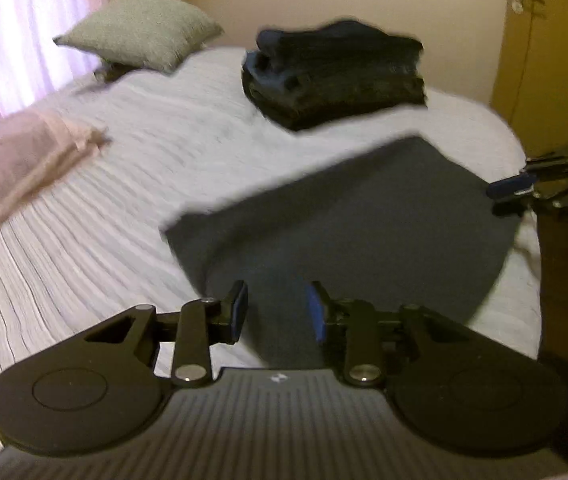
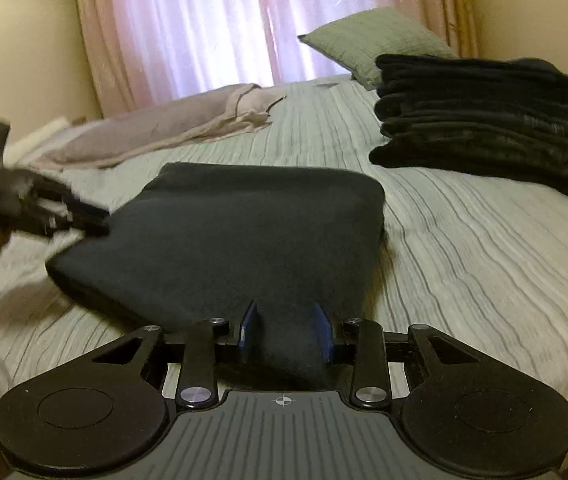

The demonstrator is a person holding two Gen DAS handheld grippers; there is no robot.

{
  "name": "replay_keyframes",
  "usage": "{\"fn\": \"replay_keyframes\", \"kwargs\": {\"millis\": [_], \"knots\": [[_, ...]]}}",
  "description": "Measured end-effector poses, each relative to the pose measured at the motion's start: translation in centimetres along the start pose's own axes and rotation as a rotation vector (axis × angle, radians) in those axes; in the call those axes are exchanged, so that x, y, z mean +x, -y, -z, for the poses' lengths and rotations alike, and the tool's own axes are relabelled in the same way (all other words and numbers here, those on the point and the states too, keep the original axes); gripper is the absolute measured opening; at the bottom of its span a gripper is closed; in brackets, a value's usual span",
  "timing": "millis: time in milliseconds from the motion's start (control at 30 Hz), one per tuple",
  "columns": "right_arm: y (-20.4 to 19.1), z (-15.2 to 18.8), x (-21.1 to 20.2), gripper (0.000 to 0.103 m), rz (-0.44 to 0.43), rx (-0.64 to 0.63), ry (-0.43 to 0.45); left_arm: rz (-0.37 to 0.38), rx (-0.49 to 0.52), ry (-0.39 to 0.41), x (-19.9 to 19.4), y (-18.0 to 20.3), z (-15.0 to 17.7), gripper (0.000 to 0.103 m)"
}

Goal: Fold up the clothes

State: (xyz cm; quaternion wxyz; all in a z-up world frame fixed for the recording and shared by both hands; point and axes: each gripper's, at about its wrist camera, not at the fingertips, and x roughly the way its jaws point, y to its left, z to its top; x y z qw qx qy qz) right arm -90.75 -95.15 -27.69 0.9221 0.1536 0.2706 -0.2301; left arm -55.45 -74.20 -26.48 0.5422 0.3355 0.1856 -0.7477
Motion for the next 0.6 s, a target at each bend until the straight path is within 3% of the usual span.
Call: {"fn": "replay_keyframes", "kwargs": {"millis": [67,100,133,167,200,267,433,500,600], "knots": [[-1.5,-0.9,-0.6,0.034,0.038,-0.073,-0.004,0.008,-0.015,0.000,-0.7,0.6,0.8,0.031],[-2.2,-1.2,-1.0,0.040,0.053,-0.115,0.002,0.012,-0.022,0.001,-1.1,0.9,1.2,0.031],[-3.0,-1.3,-1.7,0.051,0.069,-0.168,0.020,0.017,-0.029,0.001,-1.5,1.1,1.6,0.031],[-3.7,-1.4,-2.5,0.074,0.088,-0.227,0.042,0.013,-0.033,0.004,-1.9,1.4,1.8,0.031],[-4.5,-1.2,-3.2,0.078,0.103,-0.291,0.059,-0.006,-0.022,0.011,-2.5,1.6,1.6,0.031],[-6.2,-0.2,-3.7,0.078,0.131,-0.436,0.046,-0.049,0.040,0.029,-3.9,2.4,1.5,0.031],[-9.8,2.8,-1.7,0.078,0.180,-0.757,-0.039,-0.132,0.243,0.068,-7.3,5.6,3.0,0.042],[-10.4,3.3,-0.4,0.078,0.184,-0.816,-0.054,-0.136,0.313,0.082,-8.2,7.3,3.9,0.044],[-11.0,4.0,2.2,0.078,0.214,-0.909,-0.106,-0.124,0.411,0.108,-9.2,9.9,5.2,0.056]]}}
